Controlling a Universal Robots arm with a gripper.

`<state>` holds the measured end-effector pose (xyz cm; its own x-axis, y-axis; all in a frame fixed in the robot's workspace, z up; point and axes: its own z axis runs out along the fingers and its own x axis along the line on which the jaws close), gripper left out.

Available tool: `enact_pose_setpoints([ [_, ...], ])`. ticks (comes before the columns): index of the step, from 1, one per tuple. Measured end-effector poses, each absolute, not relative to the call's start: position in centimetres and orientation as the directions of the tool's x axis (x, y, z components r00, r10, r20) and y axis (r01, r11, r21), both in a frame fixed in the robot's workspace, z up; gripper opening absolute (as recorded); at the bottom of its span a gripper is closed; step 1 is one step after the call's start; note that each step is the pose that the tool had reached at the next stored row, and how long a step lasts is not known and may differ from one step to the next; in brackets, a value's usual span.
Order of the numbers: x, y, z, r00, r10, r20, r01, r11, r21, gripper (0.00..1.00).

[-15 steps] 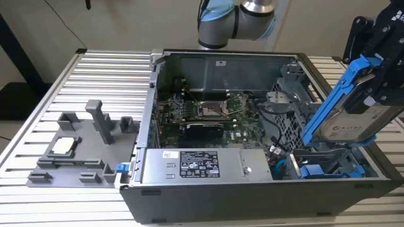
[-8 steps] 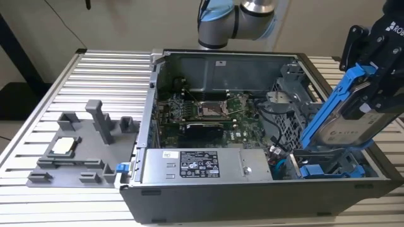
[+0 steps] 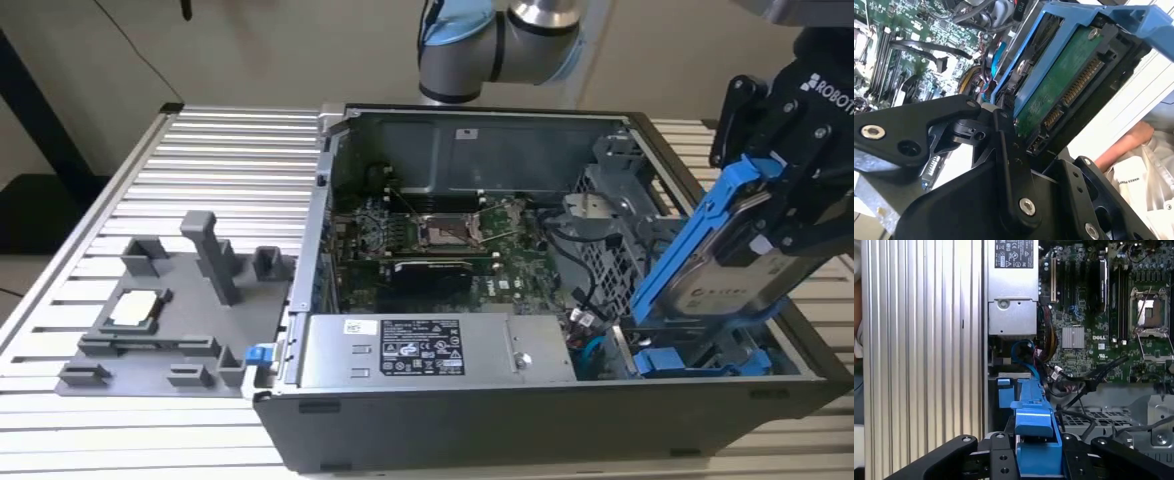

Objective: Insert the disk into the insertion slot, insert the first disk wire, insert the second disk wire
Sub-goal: 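Insert the disk into the insertion slot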

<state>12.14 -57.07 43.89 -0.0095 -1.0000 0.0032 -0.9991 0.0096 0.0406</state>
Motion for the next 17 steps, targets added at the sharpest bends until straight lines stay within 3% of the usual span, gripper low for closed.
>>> enact_pose_setpoints([
  [17,12.4,-57.2,41.5,0.008,-1.0,0.003,-0.999,-0.008,0.041,0.33],
])
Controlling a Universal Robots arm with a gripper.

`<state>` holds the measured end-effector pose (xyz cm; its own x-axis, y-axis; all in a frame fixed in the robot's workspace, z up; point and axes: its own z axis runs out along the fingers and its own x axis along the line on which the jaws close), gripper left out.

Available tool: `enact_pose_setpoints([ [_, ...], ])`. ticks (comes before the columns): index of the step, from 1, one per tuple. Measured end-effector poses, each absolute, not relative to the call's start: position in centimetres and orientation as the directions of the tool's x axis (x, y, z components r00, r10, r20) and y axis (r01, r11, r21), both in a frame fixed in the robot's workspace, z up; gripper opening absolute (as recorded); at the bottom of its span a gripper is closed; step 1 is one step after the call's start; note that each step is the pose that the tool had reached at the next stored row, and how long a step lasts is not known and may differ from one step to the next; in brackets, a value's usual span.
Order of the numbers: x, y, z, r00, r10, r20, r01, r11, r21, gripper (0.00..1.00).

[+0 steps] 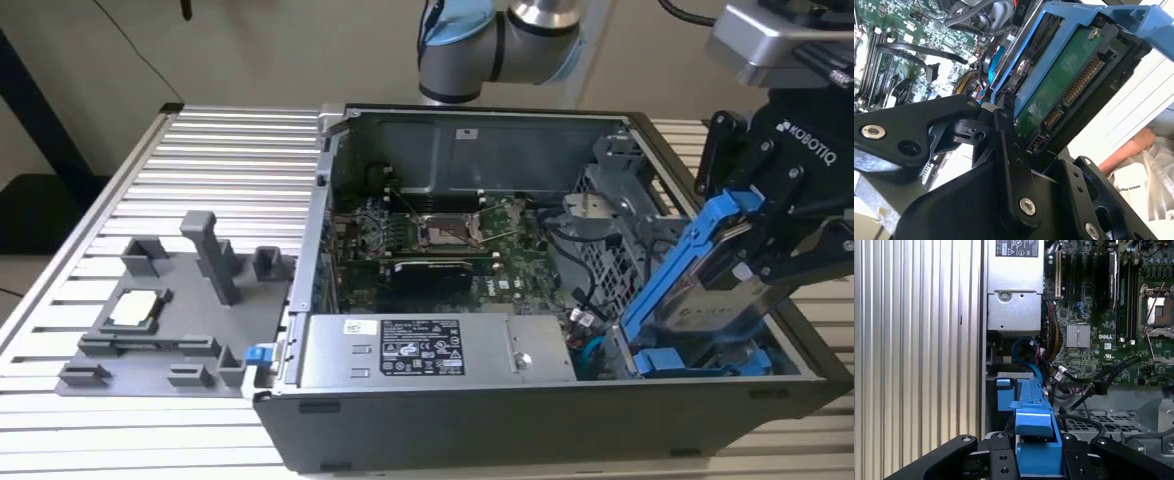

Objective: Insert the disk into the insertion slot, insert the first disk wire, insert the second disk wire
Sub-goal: 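Insert the disk into the insertion slot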

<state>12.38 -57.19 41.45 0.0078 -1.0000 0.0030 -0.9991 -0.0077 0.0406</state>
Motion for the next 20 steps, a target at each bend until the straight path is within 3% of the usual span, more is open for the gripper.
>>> enact_pose_setpoints([
  [20,12.9,-57.3,38.2,0.019,-1.0,0.003,-0.999,-0.018,0.042,0.33],
])
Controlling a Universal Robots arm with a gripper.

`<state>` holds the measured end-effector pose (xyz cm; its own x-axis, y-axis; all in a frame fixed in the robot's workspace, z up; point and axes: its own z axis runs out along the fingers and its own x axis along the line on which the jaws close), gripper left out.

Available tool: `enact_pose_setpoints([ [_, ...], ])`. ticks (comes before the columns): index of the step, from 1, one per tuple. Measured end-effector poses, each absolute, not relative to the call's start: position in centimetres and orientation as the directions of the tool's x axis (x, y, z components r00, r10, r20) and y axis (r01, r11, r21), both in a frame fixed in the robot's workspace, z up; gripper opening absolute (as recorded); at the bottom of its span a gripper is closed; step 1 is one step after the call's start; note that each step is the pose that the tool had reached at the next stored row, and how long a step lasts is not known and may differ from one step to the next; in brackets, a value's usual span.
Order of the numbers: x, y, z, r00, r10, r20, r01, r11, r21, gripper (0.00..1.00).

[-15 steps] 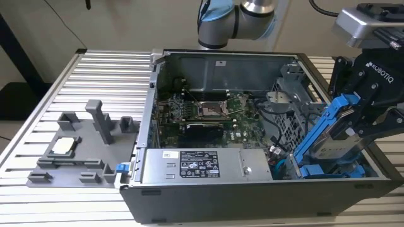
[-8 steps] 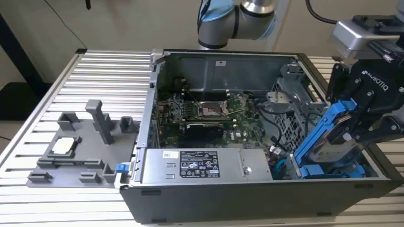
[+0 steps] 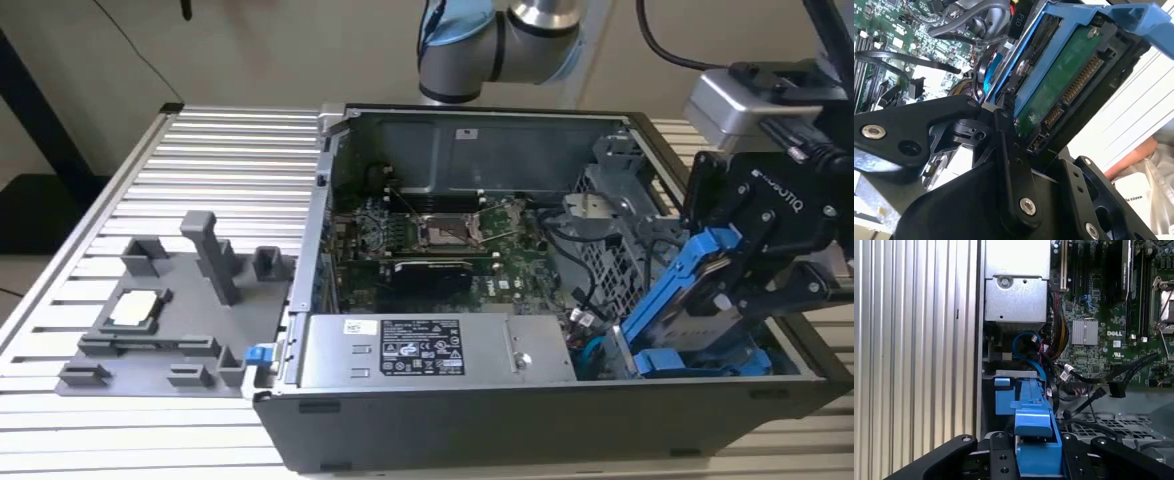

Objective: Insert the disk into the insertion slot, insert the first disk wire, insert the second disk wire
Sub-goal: 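Insert the disk into the insertion slot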

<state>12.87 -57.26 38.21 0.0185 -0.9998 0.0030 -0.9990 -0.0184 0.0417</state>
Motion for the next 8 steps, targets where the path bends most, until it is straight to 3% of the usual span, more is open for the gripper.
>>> enact_pose_setpoints([
  [8,12.9,-57.2,36.8,0.021,-1.0,0.001,-0.999,-0.021,0.042,0.33],
])
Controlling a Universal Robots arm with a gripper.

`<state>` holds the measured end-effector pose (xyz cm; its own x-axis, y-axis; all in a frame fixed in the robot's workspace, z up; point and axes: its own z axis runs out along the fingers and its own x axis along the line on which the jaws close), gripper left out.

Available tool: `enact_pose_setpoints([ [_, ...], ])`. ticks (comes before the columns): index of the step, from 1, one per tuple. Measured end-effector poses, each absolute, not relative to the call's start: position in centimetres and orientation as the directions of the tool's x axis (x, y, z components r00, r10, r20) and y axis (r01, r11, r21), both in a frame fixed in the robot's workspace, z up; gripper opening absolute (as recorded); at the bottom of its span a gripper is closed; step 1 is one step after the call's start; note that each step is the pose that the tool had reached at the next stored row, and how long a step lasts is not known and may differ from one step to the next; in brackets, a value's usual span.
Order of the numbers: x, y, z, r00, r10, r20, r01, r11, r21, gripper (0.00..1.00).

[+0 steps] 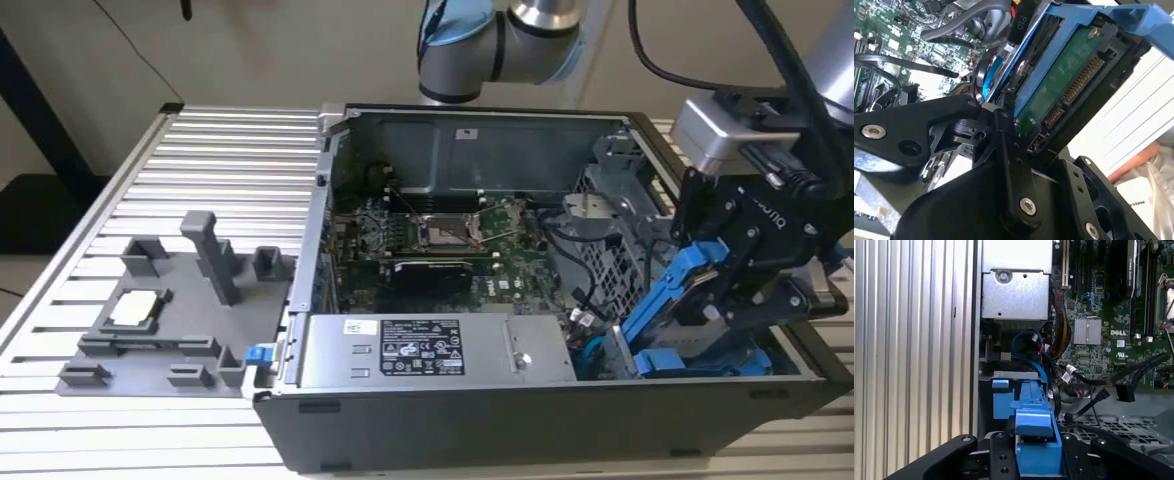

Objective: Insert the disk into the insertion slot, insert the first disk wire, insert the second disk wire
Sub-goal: 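Insert the disk into the insertion slot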

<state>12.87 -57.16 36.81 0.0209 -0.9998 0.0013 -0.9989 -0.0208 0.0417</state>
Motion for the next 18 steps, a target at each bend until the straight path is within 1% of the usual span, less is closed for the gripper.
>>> enact_pose_setpoints([
  [5,12.87,-56.97,36.08,0.023,-1.0,-0.001,-0.999,-0.023,0.042,0.33],
  [14,12.88,-56.96,36.04,0.023,-1.0,-0.003,-0.999,-0.023,0.041,0.33],
  [15,12.88,-56.96,36.05,0.023,-1.0,-0.002,-0.999,-0.023,0.041,0.34],
  [16,12.88,-56.97,36.05,0.023,-1.0,-0.002,-0.999,-0.023,0.042,0.4],
  [18,12.87,-56.97,36.05,0.023,-1.0,-0.002,-0.999,-0.023,0.042,0.4],
])
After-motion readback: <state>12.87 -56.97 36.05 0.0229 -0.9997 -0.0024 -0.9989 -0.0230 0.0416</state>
